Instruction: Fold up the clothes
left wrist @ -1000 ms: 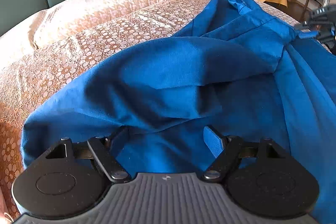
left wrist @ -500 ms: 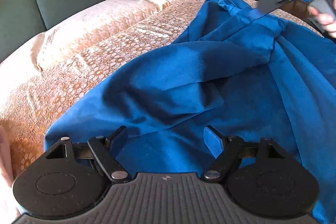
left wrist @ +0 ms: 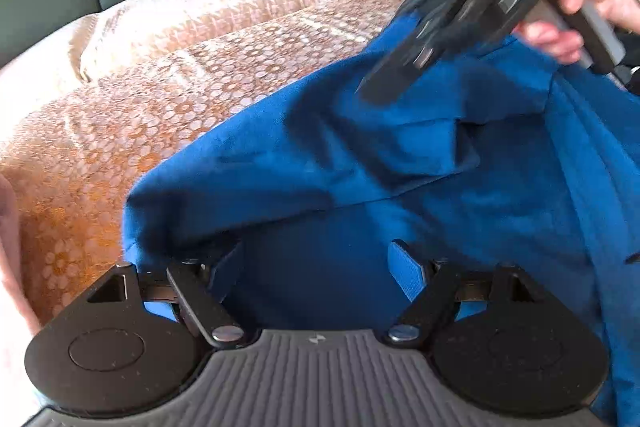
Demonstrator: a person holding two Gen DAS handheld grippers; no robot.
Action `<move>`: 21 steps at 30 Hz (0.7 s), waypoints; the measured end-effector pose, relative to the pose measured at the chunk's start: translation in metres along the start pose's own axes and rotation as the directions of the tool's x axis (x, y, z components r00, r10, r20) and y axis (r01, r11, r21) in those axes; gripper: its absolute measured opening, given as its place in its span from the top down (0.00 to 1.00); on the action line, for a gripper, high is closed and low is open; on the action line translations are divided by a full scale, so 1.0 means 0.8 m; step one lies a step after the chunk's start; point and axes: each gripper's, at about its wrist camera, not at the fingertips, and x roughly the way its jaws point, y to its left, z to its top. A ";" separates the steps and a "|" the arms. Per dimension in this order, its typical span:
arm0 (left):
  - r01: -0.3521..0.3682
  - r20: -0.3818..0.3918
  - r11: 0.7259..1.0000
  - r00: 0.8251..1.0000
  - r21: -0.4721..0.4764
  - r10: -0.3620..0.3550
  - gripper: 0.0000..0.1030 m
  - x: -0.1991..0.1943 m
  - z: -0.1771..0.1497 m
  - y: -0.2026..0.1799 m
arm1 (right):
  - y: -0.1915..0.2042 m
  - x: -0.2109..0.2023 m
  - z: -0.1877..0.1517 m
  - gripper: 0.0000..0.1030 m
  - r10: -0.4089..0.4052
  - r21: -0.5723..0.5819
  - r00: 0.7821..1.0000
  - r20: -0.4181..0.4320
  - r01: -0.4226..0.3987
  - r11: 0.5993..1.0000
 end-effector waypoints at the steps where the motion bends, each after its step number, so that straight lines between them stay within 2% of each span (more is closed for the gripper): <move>1: 0.014 0.009 1.000 1.000 0.004 -0.014 0.24 -0.001 0.002 -0.003 | 0.003 0.009 0.001 0.00 0.006 -0.009 0.999 -0.032 -0.006 1.000; 4: 0.057 0.032 0.998 0.998 0.031 -0.058 0.24 -0.002 0.009 -0.015 | 0.012 0.021 0.005 0.00 0.017 -0.041 0.995 -0.102 -0.021 0.999; 8: 0.111 0.040 0.991 0.993 0.078 -0.115 0.24 0.007 0.027 -0.036 | 0.030 -0.012 0.023 0.00 -0.025 -0.120 1.000 -0.010 0.023 0.992; 10: 0.102 0.035 0.989 0.994 0.107 -0.106 0.24 0.017 0.038 -0.045 | 0.039 -0.033 0.038 0.00 -0.036 -0.157 0.998 0.042 0.042 0.987; 12: 0.057 0.042 0.994 0.997 0.095 -0.061 0.24 0.030 0.050 -0.045 | 0.051 -0.050 0.049 0.00 -0.043 -0.195 0.996 0.073 0.057 0.979; 14: -0.026 0.063 0.999 0.998 0.030 0.024 0.24 0.041 0.065 -0.035 | 0.063 -0.065 0.058 0.00 -0.051 -0.235 0.993 0.102 0.074 0.969; 16: -0.047 0.114 0.995 0.992 -0.085 0.056 0.24 0.041 0.076 -0.018 | 0.077 -0.073 0.059 0.00 -0.050 -0.278 0.992 0.118 0.082 0.957; 19: -0.093 0.165 0.970 0.977 -0.227 0.132 0.24 0.037 0.084 -0.005 | 0.096 -0.080 0.048 0.00 -0.050 -0.351 0.990 0.130 0.093 0.932; 21: -0.091 0.162 0.939 0.975 -0.331 0.152 0.24 0.036 0.087 0.001 | 0.104 -0.077 0.036 0.00 -0.043 -0.376 0.990 0.131 0.090 0.922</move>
